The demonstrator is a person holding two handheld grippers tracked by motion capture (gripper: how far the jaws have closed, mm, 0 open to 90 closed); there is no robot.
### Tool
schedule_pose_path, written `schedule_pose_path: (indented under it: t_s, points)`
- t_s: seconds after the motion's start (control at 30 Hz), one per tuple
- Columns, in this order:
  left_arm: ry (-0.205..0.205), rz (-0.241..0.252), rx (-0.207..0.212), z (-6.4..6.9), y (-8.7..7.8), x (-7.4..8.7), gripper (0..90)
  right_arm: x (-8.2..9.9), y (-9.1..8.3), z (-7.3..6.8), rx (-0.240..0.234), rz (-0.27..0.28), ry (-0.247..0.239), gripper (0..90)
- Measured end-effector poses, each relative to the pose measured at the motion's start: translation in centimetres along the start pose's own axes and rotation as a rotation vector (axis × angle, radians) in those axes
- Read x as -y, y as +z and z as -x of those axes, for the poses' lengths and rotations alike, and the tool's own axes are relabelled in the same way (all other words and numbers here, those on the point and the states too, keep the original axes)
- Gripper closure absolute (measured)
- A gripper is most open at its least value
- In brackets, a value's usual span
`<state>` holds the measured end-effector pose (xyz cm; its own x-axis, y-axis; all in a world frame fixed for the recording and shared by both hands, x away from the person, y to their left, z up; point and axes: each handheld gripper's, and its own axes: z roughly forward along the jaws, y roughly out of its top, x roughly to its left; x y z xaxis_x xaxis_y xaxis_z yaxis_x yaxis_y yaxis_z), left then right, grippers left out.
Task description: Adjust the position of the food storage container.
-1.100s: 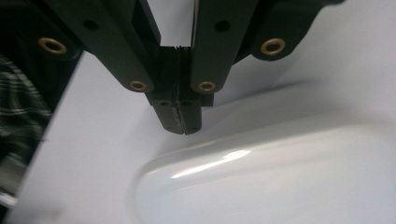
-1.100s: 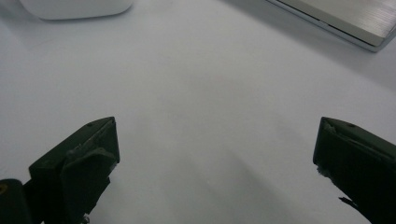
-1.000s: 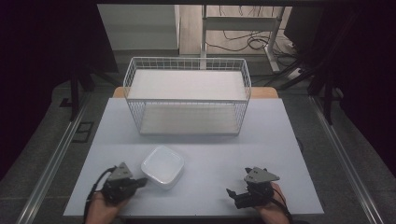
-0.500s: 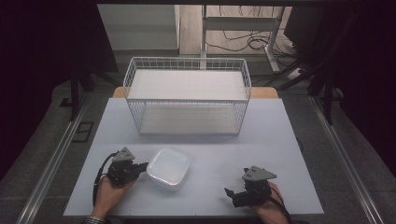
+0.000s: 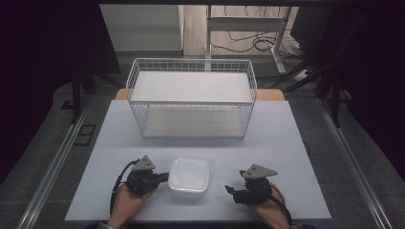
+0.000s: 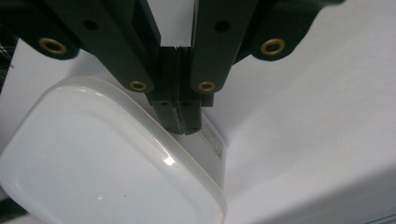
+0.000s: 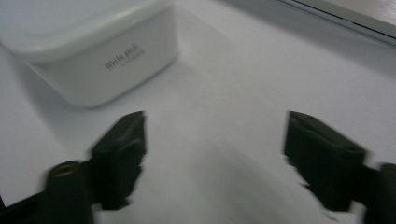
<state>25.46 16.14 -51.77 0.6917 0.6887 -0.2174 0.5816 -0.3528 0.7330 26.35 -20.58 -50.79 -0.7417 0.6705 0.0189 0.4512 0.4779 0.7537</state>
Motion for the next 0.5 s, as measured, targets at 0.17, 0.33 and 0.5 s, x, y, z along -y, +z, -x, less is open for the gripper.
schedule_pose_path:
  t_s: [0.17,0.33,0.5]
  points:
    - [0.014,-0.001,0.011,0.9,0.6,-0.4,90.0,-1.4,1.1,-0.3,-0.045,-0.028,-0.022,67.2]
    - [0.026,0.003,0.015,1.6,1.0,-0.6,90.0,-2.9,2.2,-0.6,-0.081,-0.037,-0.064,86.7]
    - [0.038,0.006,0.016,1.8,1.2,-0.6,90.0,-3.0,2.1,-1.4,-0.068,-0.036,-0.097,88.9]
